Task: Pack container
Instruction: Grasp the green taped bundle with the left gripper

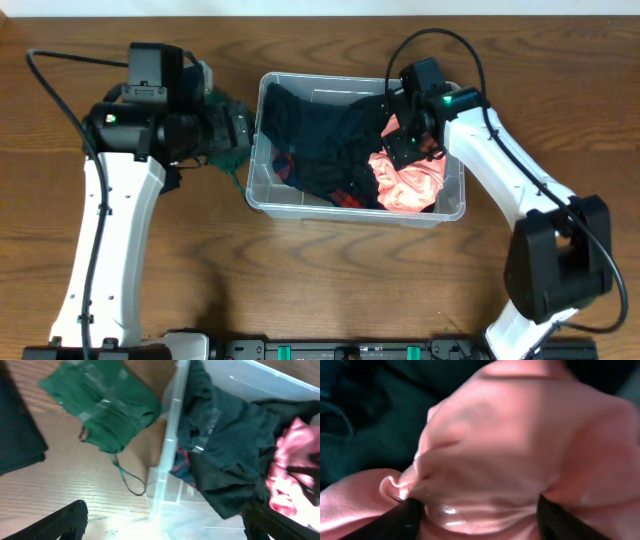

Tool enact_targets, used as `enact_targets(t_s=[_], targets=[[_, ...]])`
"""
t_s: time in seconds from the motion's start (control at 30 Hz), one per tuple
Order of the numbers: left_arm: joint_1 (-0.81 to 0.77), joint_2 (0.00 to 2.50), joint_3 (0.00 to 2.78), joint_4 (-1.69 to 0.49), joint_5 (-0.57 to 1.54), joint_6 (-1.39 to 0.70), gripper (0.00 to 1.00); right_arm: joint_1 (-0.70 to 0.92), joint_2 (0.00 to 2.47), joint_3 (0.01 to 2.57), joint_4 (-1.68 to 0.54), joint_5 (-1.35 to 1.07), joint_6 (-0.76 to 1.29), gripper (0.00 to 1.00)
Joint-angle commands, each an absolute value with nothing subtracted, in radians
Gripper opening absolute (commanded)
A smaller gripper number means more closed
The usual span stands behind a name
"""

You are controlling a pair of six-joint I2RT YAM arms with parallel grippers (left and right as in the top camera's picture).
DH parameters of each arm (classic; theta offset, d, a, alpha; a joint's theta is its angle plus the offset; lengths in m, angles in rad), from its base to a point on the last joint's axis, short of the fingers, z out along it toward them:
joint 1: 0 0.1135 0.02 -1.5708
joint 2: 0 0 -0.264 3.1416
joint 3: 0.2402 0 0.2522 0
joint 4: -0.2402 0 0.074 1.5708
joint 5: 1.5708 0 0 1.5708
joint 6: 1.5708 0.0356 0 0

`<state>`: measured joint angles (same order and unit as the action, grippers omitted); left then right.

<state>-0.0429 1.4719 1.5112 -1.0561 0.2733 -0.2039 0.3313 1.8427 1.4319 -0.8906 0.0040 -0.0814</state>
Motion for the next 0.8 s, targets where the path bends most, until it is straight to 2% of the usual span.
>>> enact_targets(t_s=[0.0,0.23,0.4,0.77], targets=[[0.010,1.478,1.501,-1.061,0.242,-0.174,0.98,0.312,1.685,1.418,-0.880,0.140,-0.072,0.78],[0.102,1.561,1.476,-1.018,0.309,-0.131,0.98,0.247,1.367,1.418,-0.860,0.139,-0.083,0.95],[0.155,1.731,1.476,-0.910,0.373,-0.131,0.98,0.209,1.274,1.418,-0.910,0.138,-0.083,0.95],[0.196,2.102,1.477,-0.724,0.550,-0.189,0.98,0.201,1.279,1.416,-0.965,0.138,-0.083,0.95]])
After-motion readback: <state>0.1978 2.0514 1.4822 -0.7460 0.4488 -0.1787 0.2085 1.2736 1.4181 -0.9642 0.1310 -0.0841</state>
